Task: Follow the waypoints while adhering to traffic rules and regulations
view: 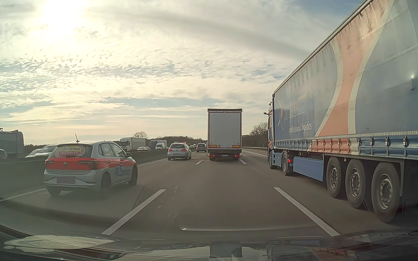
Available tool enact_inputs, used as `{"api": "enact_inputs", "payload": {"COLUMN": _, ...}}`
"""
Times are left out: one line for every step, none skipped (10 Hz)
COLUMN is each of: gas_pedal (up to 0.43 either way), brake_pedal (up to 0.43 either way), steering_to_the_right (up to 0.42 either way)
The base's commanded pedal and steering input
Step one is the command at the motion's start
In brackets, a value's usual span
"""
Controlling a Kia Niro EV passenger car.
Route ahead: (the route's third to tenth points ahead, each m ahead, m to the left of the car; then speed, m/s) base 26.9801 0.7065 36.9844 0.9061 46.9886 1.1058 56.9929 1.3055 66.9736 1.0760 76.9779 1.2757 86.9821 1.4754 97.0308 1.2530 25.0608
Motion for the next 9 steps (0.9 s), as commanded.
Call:
{"api": "enact_inputs", "payload": {"gas_pedal": 0.157, "brake_pedal": 0.000, "steering_to_the_right": -0.005}}
{"api": "enact_inputs", "payload": {"gas_pedal": 0.157, "brake_pedal": 0.000, "steering_to_the_right": -0.005}}
{"api": "enact_inputs", "payload": {"gas_pedal": 0.157, "brake_pedal": 0.000, "steering_to_the_right": -0.004}}
{"api": "enact_inputs", "payload": {"gas_pedal": 0.157, "brake_pedal": 0.000, "steering_to_the_right": -0.003}}
{"api": "enact_inputs", "payload": {"gas_pedal": 0.157, "brake_pedal": 0.000, "steering_to_the_right": -0.003}}
{"api": "enact_inputs", "payload": {"gas_pedal": 0.157, "brake_pedal": 0.000, "steering_to_the_right": -0.003}}
{"api": "enact_inputs", "payload": {"gas_pedal": 0.157, "brake_pedal": 0.000, "steering_to_the_right": -0.003}}
{"api": "enact_inputs", "payload": {"gas_pedal": 0.157, "brake_pedal": 0.000, "steering_to_the_right": -0.003}}
{"api": "enact_inputs", "payload": {"gas_pedal": 0.157, "brake_pedal": 0.000, "steering_to_the_right": -0.003}}
